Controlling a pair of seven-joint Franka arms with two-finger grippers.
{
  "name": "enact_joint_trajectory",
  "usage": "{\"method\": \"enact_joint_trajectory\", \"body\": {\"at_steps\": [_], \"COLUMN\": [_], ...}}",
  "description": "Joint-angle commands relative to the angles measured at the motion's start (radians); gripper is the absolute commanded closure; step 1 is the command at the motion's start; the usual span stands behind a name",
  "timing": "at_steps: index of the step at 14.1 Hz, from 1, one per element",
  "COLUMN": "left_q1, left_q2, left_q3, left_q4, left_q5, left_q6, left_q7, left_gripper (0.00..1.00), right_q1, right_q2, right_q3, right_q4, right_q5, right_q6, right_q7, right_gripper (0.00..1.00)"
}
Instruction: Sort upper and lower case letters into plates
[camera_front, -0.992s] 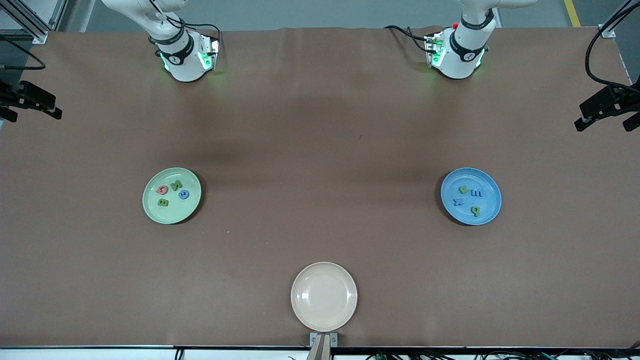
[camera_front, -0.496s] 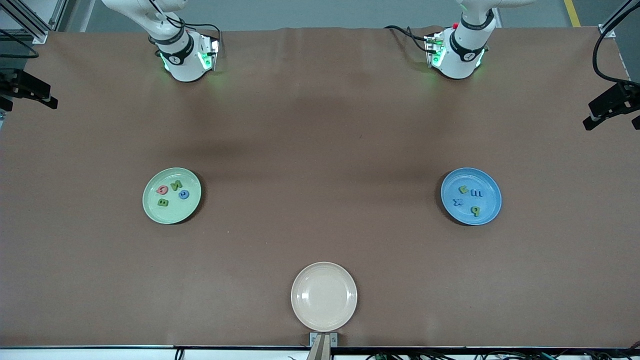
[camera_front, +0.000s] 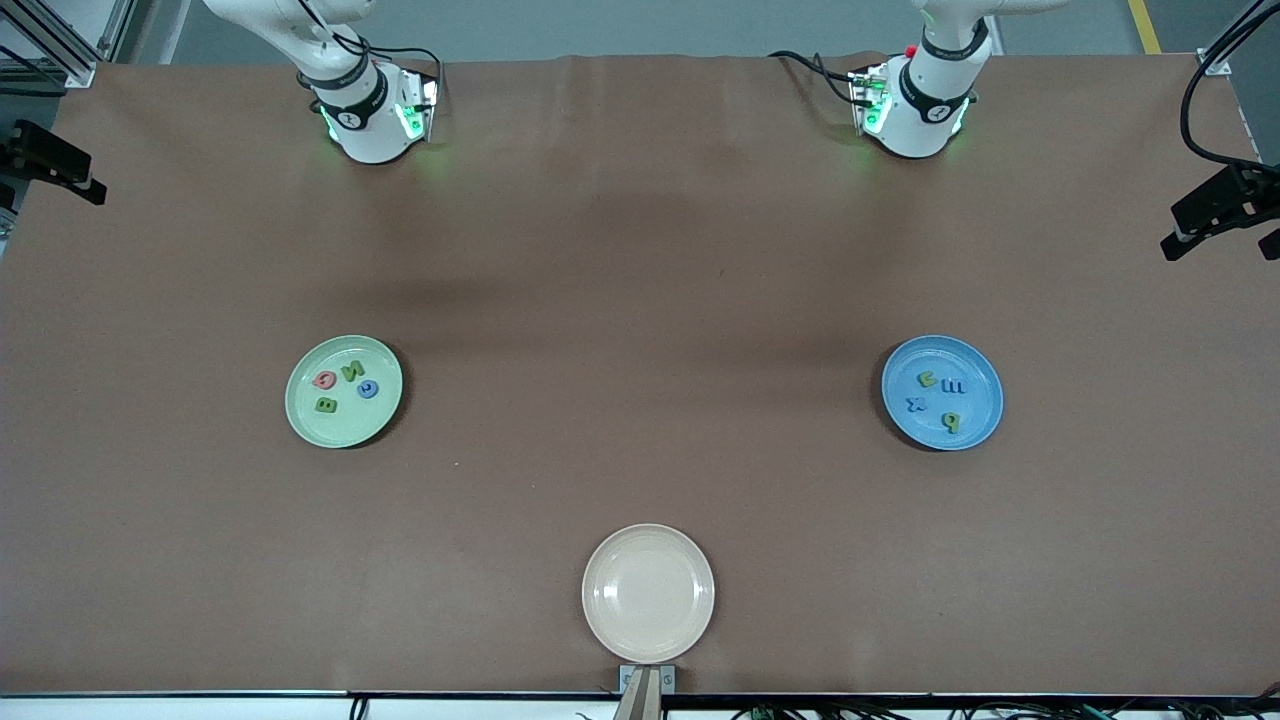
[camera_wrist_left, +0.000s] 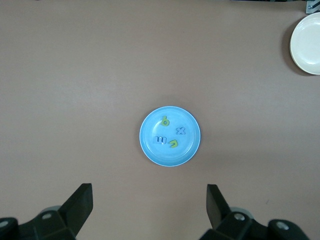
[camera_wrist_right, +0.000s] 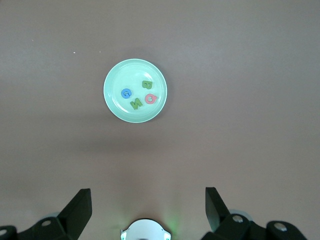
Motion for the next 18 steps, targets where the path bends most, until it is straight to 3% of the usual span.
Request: {"method": "enact_joint_trajectory", "body": {"at_steps": [1,11,18], "left_q1": [0.015,0.013,0.019], "left_q2": [0.013,0.014,0.016], "left_q3": [-0.008,-0.031,-0.032], "left_q4": [0.029,0.029,0.024], "left_q5": [-0.009,0.001,-0.012], "left_q6": [-0.022,-0.022,-0.022], "left_q7": [0.009,-0.029,-0.035], "left_gripper": [0.0,0.0,0.0], "right_q1": [-0.001,0.001,-0.039], "right_q2": [-0.016,-0.023,-0.023], "right_q3": [0.005,0.008,0.052], "right_q4": [-0.012,-0.017,-0.017], "right_q5": [0.004,-0.001,-0.001], "right_q6": [-0.013,-0.034,-0.03], "right_q7": [0.01,0.007,0.005], "right_gripper": [0.0,0.0,0.0]}}
